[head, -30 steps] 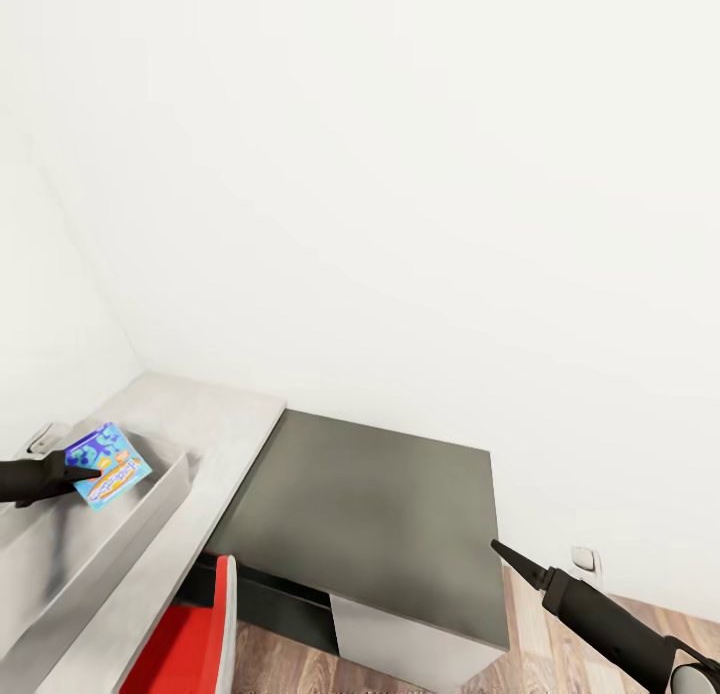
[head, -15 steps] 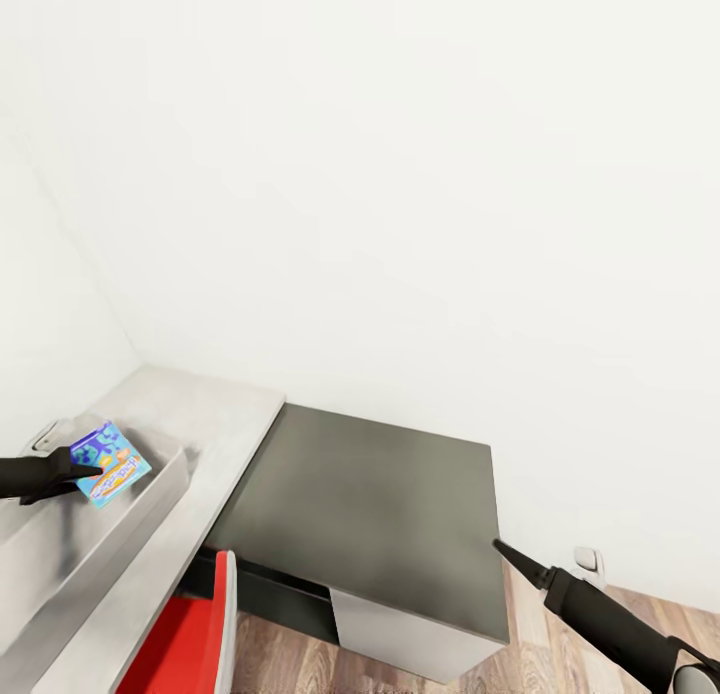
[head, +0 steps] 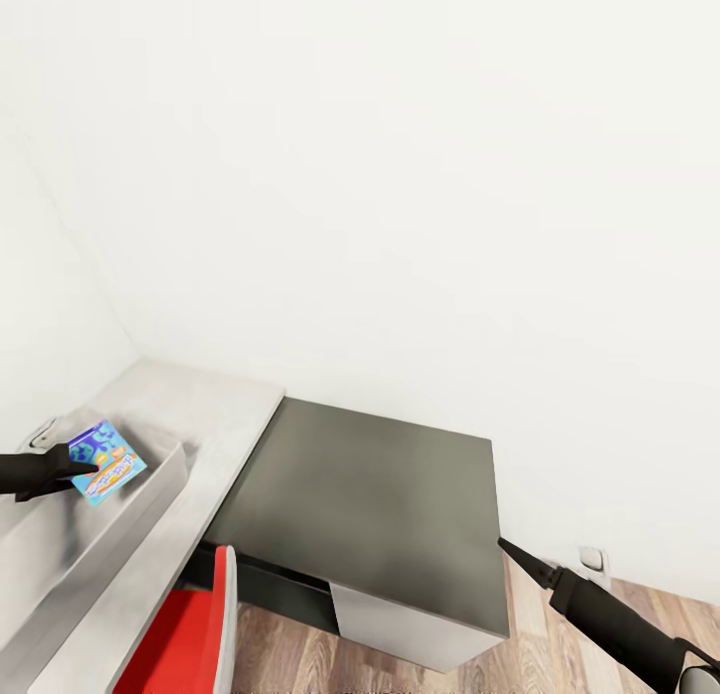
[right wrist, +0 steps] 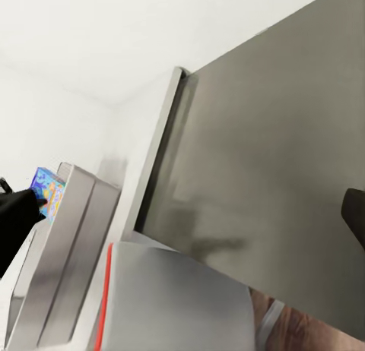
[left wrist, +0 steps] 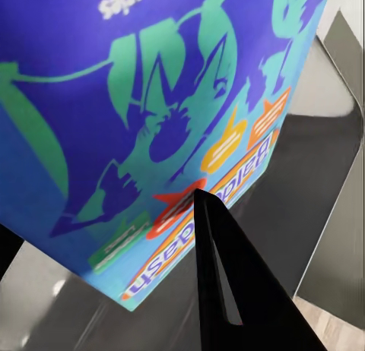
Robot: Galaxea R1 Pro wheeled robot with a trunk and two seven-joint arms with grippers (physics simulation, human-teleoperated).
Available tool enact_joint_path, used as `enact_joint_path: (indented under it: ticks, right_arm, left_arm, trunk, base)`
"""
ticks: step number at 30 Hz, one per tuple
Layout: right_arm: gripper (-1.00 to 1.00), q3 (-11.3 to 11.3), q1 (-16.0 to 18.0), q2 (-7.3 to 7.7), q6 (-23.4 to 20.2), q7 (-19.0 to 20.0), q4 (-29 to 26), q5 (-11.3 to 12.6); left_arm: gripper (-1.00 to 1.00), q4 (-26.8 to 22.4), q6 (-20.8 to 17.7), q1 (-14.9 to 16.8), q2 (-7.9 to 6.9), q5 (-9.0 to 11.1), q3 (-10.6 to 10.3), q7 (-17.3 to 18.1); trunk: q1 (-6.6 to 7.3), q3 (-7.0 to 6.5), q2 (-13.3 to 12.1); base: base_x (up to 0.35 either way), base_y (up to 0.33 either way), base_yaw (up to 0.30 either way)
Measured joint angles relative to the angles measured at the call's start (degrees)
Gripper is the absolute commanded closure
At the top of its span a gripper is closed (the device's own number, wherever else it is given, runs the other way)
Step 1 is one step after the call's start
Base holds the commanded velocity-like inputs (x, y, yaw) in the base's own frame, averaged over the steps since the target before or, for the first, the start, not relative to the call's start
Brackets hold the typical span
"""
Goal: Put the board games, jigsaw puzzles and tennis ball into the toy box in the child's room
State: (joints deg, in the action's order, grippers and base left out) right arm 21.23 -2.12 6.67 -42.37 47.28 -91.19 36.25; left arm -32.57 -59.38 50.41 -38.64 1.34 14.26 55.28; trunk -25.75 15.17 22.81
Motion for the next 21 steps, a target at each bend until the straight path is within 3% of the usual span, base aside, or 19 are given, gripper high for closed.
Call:
enact_joint_path:
  ticks: [11,21]
  right_arm:
    - [-1.00,0.5,0.0,0.00,0.0,1.1,0.0,0.0]
    - [-1.00,0.8,0.0,0.00,0.0,1.2,0.0,0.0]
  left_arm:
    - [1.00,0.2,0.0,1.0,0.05,0.0,0.4,-3.4]
    - [1.00,2.1,0.0,1.2,0.14,0.2,0.6,-3.8]
  trunk:
    - [0.00,1.03,0.0]
    - [0.00,1.96,0.0]
  base:
    - [0.000,0.000,0.000]
    - [0.000,0.000,0.000]
